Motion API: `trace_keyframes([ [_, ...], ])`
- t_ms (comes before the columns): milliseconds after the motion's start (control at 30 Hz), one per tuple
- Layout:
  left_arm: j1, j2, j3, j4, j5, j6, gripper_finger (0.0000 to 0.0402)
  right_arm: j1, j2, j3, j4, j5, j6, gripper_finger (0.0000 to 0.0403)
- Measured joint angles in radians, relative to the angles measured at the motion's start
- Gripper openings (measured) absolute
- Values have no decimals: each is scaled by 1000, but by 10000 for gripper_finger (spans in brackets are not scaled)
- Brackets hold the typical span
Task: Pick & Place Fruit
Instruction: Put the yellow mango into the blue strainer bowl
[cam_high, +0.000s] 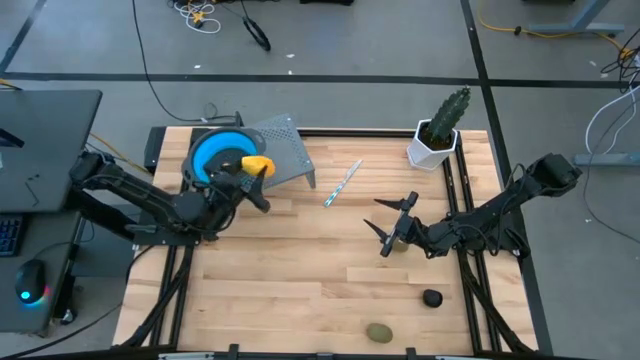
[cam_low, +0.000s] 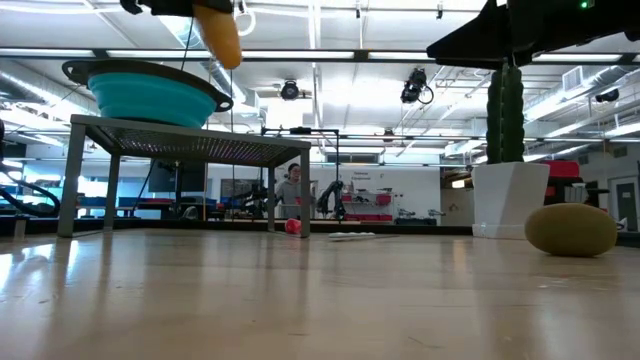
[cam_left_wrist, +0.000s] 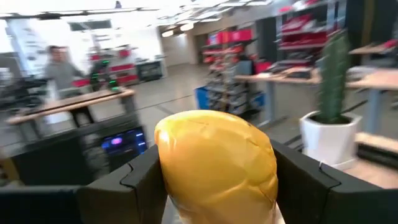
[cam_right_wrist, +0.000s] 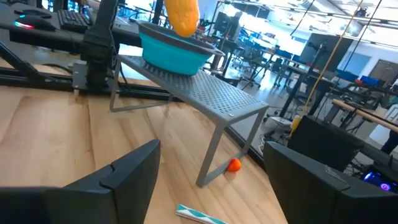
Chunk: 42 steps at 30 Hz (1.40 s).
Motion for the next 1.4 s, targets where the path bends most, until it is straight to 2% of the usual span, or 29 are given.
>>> trace_keyframes([
  [133, 0, 0, 0, -1, -75, 50, 242, 0, 0, 0, -3, 0, 0, 293],
  [433, 47, -6, 0, 0, -83, 96, 242, 0, 0, 0, -17, 1, 0, 293],
  [567, 83, -13, 0, -4, -156, 164, 242, 0, 0, 0, -17, 1, 0, 293],
  [1200, 147, -39, 0, -46, -158, 158, 242, 0, 0, 0, -31, 1, 31, 293],
  [1400, 183, -47, 0, -52, -158, 175, 242, 0, 0, 0, -66, 0, 112, 293],
])
